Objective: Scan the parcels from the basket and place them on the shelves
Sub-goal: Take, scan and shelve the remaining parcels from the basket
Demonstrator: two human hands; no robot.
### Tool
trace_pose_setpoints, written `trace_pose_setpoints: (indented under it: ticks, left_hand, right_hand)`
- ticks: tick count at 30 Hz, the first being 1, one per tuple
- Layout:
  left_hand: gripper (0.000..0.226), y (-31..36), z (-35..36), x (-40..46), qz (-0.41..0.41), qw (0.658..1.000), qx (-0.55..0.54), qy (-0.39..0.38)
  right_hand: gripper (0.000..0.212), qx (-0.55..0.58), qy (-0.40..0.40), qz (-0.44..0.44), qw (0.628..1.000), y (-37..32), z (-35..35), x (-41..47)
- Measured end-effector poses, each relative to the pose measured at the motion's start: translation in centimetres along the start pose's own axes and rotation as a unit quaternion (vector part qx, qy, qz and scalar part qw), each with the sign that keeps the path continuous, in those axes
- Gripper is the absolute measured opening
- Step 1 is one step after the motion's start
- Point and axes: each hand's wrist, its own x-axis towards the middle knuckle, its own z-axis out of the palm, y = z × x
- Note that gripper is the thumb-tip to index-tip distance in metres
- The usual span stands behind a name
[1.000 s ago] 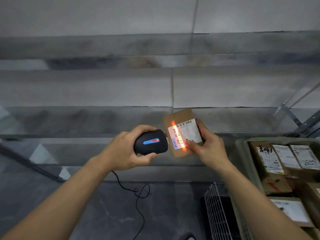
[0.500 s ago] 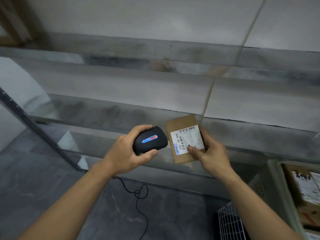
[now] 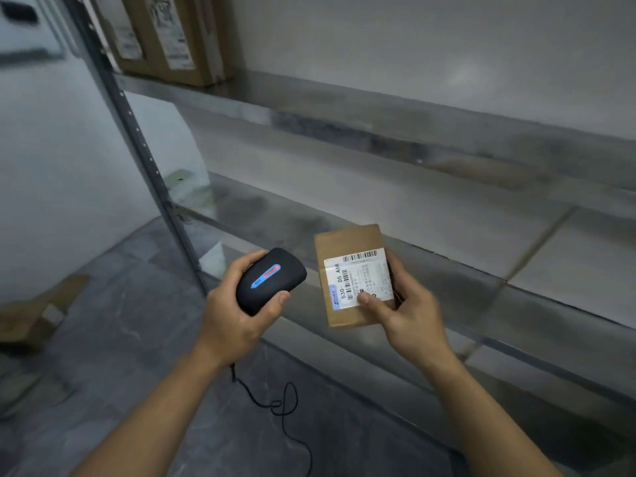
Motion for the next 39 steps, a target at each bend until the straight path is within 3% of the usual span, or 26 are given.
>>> trace_pose_setpoints:
  ticks: [10, 20, 28, 31, 39]
  left_hand:
    - [0.061, -2.3, -5.6, 5.8, -0.047, 0.987, 0.009, 0.156]
    - [0.064, -2.5, -9.6, 13.2, -0.023, 0.970, 0.044, 0.237]
    - [0.057, -5.1, -13.0, 18.8, -0.019, 0.976, 0.008, 0.217]
    - [0.052, -5.9, -14.4, 21.8, 0.005, 0.983, -0.014, 0.181]
    - [0.057, -7.3, -17.3, 29.2, 0.024, 0.991, -0.090, 0.092]
  right_hand:
    - [0.077, 0.103, -0.069, -0.089, 0.988, -5.3, 7.3, 9.1]
    - [0.070, 0.175, -0.093, -0.171, 0.965, -12.0, 11.9, 18.6]
    - [0.072, 0.165, -0.046, -0.214, 0.962, -16.5, 15.5, 25.3]
    - [0.074, 0.137, 0.004, -0.228, 0.964, -17.6, 16.9, 28.3]
    - [0.083, 0.076, 0.163, -0.163, 0.970, -19.6, 20.5, 34.4]
